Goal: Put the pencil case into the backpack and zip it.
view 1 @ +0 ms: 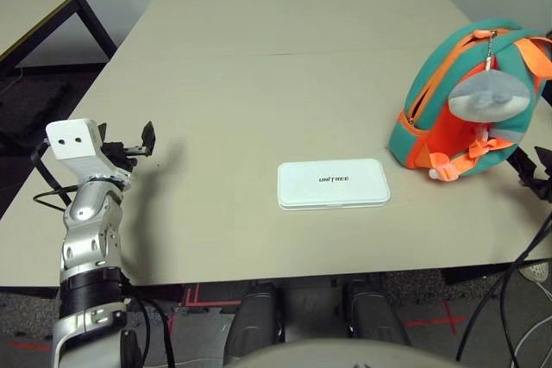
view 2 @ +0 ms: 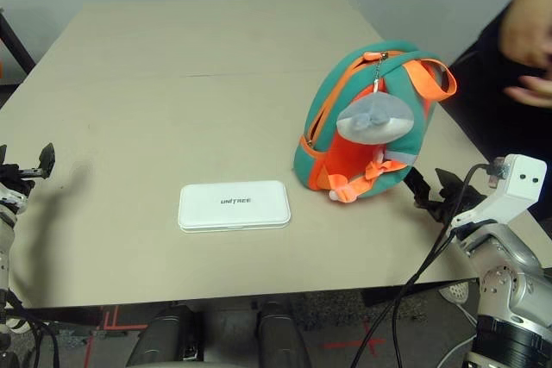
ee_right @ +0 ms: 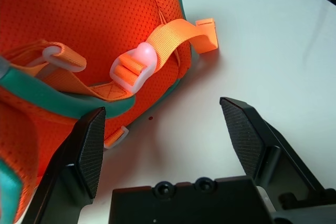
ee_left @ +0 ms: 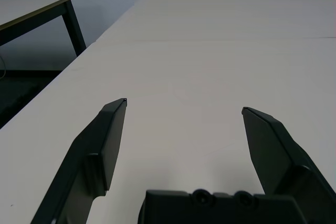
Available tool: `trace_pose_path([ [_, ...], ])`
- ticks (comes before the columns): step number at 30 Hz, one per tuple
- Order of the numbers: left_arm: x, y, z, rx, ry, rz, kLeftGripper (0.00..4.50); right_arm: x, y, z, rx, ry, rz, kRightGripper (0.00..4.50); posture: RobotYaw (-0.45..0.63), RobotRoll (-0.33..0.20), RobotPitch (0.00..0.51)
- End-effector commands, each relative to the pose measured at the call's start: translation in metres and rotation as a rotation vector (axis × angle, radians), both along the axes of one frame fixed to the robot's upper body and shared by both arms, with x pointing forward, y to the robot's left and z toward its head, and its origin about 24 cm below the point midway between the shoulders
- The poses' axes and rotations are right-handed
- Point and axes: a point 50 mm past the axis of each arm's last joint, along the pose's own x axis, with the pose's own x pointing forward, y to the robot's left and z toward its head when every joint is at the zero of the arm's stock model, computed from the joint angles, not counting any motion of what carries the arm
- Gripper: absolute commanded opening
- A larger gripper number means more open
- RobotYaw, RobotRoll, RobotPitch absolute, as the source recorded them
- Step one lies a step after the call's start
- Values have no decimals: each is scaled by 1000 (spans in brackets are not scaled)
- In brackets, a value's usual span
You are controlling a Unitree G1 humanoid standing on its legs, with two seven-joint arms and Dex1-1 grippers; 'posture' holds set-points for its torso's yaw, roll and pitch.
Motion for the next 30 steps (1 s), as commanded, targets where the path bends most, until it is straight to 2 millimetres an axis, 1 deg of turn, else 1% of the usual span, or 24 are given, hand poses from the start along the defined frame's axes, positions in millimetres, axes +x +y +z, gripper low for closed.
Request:
trace_pose_path([
  [1,-1,0,-2,2,22,0,4500,-2,0,2,-4,6,14,4470,22,0,81],
  [4,2,-12,-7,-17,22,-20,4500,-4,-4,3,-24,-5,9,4470,7,0,88],
  [7,7,-22,3,0,11,-92,4500,-7,-8,15,-45,-17,-17,4470,0,0,98],
  [9,10,-24,12,-2,2,-128,4500,-10,-11,21,-69,11,-41,4470,-6,0,97],
  [11,12,-31,25,-79,42,-252,4500,-25,-19,28,-130,190,-102,4470,4,0,87],
  [13,10,-38,30,-190,109,-355,4500,-36,-21,32,-153,333,-130,4470,13,0,79],
  [14,7,-41,32,-257,152,-405,4500,-41,-19,33,-136,390,-131,4470,21,0,71],
  [15,1,-47,32,-351,237,-501,4500,-43,-14,35,-86,457,-124,4470,27,0,71],
  [16,-6,-53,33,-429,314,-578,4500,-44,-8,35,-45,504,-110,4327,28,0,72],
  [18,-17,-58,34,-554,436,-681,4500,-43,3,36,10,590,-68,3964,26,0,65],
  [20,-23,-62,38,-680,543,-765,4500,-36,16,35,72,674,-1,3365,23,0,66],
  [21,-25,-65,38,-735,604,-800,4500,-32,20,31,96,710,25,3002,20,0,66],
  [23,-25,-67,38,-789,663,-829,4500,-28,27,24,98,748,54,2403,22,0,64],
  [24,-24,-69,36,-822,689,-837,4500,-26,31,20,87,767,64,2026,24,0,62],
  [26,-22,-73,33,-875,741,-867,4500,-21,42,12,92,785,96,1472,28,0,63],
  [29,-21,-77,28,-953,798,-908,4500,-15,54,2,115,807,143,480,36,0,60],
  [30,-20,-79,24,-973,821,-912,4500,-13,59,-2,119,820,161,81,43,0,59],
])
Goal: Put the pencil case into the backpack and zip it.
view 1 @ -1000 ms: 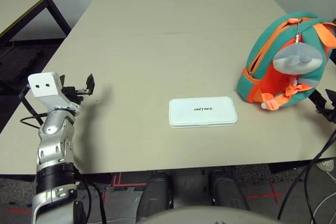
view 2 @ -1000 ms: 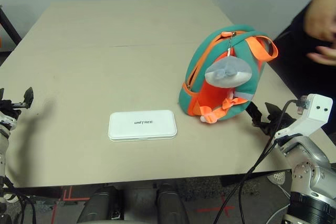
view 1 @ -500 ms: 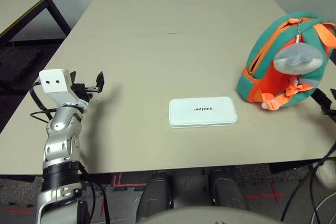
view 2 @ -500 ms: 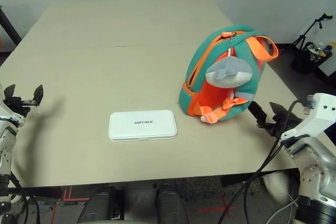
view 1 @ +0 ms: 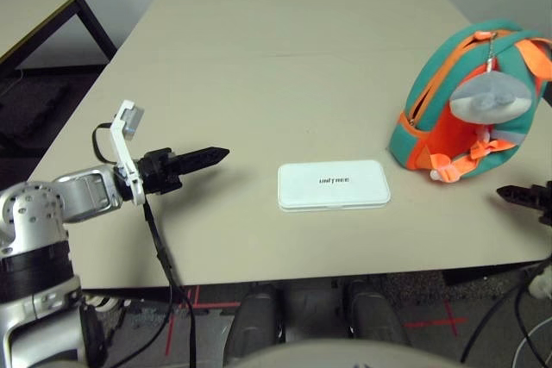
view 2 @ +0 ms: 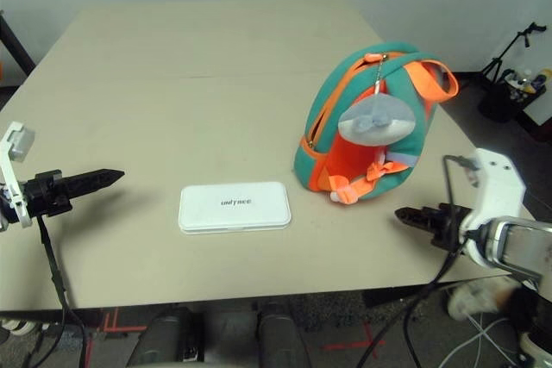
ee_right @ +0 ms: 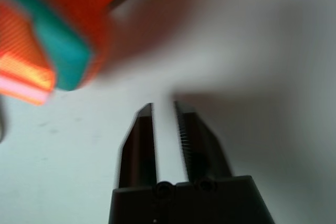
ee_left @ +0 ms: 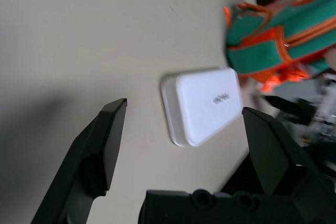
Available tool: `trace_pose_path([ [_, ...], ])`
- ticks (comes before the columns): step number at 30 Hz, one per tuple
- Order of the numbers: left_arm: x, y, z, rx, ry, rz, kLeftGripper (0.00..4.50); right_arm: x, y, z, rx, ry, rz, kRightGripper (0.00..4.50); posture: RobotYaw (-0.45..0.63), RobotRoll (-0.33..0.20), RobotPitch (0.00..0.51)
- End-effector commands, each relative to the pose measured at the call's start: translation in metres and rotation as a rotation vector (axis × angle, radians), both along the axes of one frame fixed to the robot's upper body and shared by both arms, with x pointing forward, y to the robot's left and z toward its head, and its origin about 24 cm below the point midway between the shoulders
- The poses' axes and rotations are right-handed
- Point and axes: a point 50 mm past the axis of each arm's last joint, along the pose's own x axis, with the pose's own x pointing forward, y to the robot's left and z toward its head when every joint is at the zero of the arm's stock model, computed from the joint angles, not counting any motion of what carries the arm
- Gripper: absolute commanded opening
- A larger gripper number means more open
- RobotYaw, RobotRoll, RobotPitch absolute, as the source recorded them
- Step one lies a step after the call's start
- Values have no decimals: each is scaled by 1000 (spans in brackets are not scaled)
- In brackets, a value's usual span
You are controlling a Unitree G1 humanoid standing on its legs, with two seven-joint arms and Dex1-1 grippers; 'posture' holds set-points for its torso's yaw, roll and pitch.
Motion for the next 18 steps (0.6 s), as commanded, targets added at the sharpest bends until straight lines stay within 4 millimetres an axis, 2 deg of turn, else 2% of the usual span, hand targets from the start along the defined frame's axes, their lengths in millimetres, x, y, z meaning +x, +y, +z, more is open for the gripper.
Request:
trace_pose_path([
  [1,0,-4,-10,-39,86,-35,4500,2,13,-12,27,75,46,32,45,0,59],
  [9,7,-17,-40,-57,262,-80,4500,23,53,-28,92,71,105,32,52,0,61],
  [18,24,-40,-57,-67,310,-113,4500,40,92,-34,139,44,158,32,39,0,61],
])
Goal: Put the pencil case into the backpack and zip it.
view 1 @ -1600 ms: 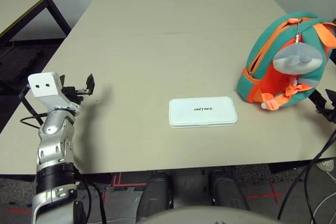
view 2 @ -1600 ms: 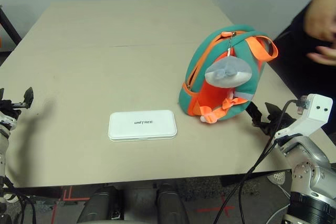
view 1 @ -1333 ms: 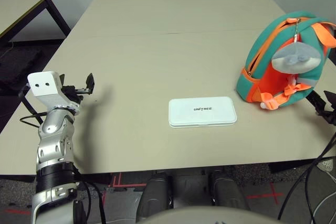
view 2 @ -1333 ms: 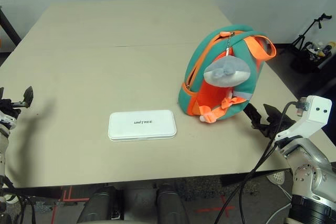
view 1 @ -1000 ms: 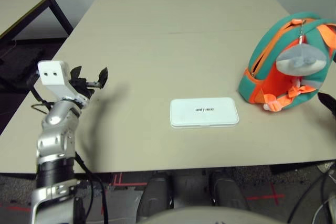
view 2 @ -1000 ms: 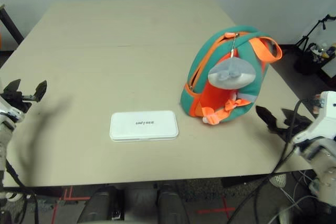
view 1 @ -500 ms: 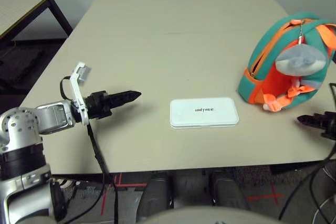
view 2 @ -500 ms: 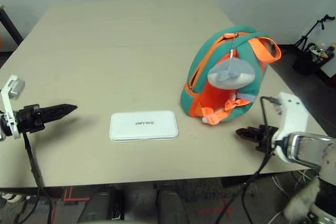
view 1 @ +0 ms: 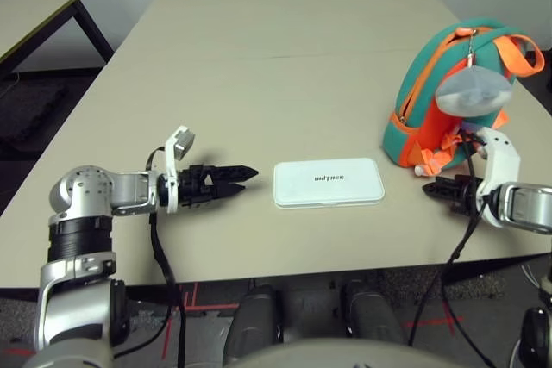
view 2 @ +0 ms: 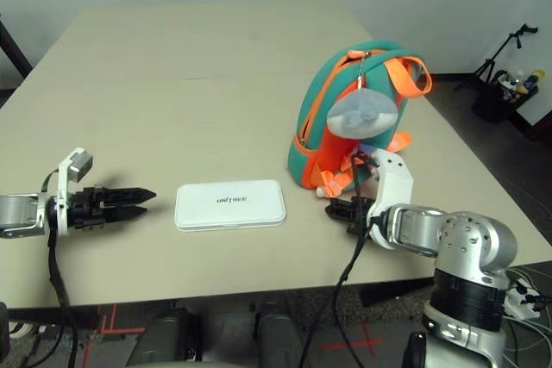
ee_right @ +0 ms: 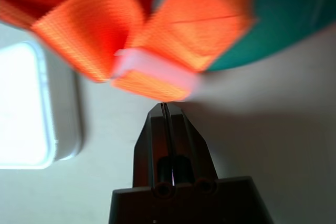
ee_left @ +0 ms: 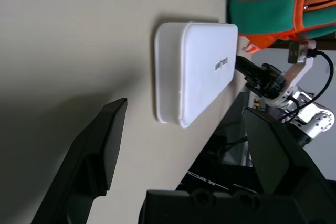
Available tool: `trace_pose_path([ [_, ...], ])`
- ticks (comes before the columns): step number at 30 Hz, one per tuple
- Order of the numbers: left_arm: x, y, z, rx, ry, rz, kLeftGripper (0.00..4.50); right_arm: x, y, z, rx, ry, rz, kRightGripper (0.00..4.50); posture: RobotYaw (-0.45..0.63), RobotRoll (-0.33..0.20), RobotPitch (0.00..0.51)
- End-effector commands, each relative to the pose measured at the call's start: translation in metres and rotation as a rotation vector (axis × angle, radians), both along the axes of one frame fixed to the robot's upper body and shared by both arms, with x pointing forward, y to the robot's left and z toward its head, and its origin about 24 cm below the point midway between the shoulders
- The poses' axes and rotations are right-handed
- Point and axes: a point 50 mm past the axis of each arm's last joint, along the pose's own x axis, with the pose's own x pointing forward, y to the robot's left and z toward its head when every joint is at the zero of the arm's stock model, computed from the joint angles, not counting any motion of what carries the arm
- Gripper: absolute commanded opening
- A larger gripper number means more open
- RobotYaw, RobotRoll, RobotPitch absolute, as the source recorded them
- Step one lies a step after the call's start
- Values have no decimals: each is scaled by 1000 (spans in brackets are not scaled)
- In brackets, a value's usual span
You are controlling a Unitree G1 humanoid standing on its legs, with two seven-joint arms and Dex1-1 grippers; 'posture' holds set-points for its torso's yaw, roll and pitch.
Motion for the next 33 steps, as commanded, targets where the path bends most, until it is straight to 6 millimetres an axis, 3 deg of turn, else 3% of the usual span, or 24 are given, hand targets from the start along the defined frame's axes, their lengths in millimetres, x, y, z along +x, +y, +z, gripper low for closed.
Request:
trace_pose_path([
  [1,3,-8,-10,6,35,-13,4500,1,18,-9,5,57,64,32,37,0,62],
  [14,4,-27,-25,-6,61,-59,4500,-2,52,-15,48,88,219,32,32,0,72],
  [26,-2,-33,-31,-23,94,-83,4500,13,95,-7,75,58,347,32,48,0,77],
  [33,-4,-30,-24,-31,38,-82,4500,12,91,-6,44,49,352,32,54,0,78],
])
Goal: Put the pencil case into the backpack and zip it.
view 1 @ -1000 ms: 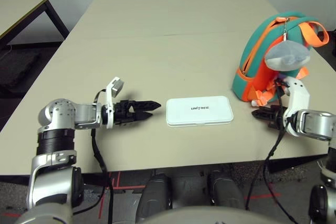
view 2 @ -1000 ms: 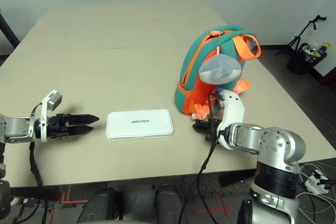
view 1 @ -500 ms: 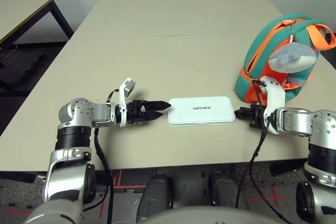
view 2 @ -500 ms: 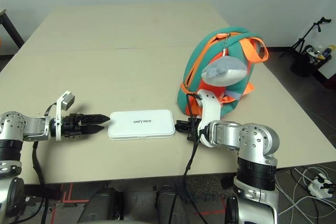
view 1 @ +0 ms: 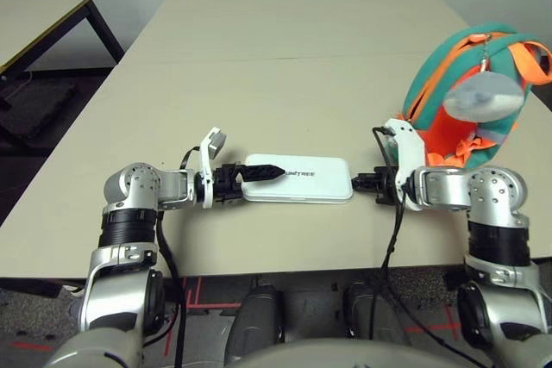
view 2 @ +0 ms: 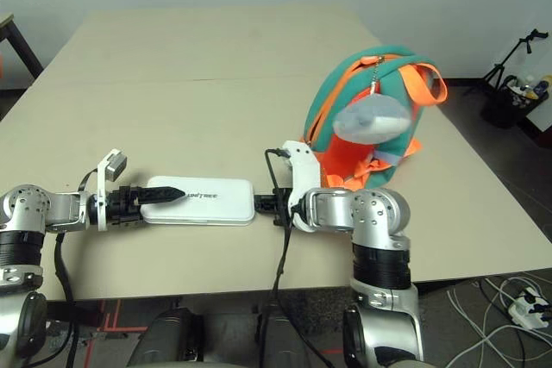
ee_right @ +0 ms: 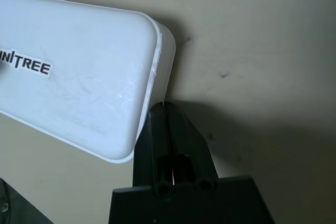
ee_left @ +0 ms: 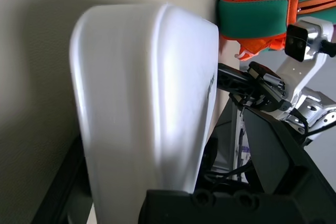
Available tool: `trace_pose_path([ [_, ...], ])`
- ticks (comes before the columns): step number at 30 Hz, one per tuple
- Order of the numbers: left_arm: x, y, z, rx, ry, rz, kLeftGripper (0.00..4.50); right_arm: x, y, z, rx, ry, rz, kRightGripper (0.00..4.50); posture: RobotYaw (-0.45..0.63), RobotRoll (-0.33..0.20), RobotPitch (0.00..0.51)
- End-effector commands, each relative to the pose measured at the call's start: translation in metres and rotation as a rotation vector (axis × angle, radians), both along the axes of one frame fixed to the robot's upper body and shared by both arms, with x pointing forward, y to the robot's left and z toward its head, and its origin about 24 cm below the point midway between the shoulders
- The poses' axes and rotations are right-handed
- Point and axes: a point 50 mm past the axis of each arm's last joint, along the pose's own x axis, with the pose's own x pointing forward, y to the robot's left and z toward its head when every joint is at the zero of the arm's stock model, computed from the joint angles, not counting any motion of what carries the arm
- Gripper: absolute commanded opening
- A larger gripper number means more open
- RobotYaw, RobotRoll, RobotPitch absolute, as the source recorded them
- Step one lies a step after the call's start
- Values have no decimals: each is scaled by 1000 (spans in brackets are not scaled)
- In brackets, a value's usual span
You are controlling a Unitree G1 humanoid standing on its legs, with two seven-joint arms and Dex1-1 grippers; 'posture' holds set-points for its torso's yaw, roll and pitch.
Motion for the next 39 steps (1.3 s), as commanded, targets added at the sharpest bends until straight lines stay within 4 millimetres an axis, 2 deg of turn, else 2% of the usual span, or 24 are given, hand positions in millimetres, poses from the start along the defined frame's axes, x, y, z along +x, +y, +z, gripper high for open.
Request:
trace_pose_path([
  [1,-7,1,-6,36,17,-13,4500,-5,-5,0,-45,4,30,32,55,0,77],
  [3,-8,4,2,35,-23,-14,4500,-8,-11,8,-48,-52,55,32,56,0,78],
  [4,-8,6,7,31,-42,-15,4319,-11,-15,12,-49,-77,71,3,54,0,79],
  [7,-10,13,23,25,-109,-12,3681,-21,-25,24,-34,-145,101,569,44,0,80],
  [13,-10,16,50,22,-233,-38,1655,-39,-35,41,5,-255,147,2533,15,0,75],
  [14,-9,15,53,20,-247,-45,1436,-41,-36,43,8,-270,151,2816,14,0,74],
  [16,-9,10,63,1,-298,-77,1413,-49,-41,53,35,-323,162,3444,8,0,69],
  [19,-5,4,86,-39,-393,-113,1413,-74,-59,64,56,-346,195,4422,-10,0,70],
  [24,-1,-4,106,-67,-486,-109,1413,-120,-101,82,32,-256,175,4500,-47,0,76],
  [27,3,-7,113,-76,-528,-75,1413,-130,-132,108,-28,-259,55,4500,-101,0,80],
  [29,8,-9,116,-78,-551,-41,1413,-123,-147,123,-84,-335,-36,4500,-111,0,80],
  [32,19,-15,122,-80,-590,17,1413,-99,-163,136,-138,-534,-194,4500,-97,0,81],
  [34,23,-17,125,-84,-618,38,1413,-85,-165,135,-131,-632,-239,4500,-97,0,82],
  [39,22,-22,128,-95,-649,50,1413,-54,-170,128,-160,-725,-306,4500,-59,0,98],
])
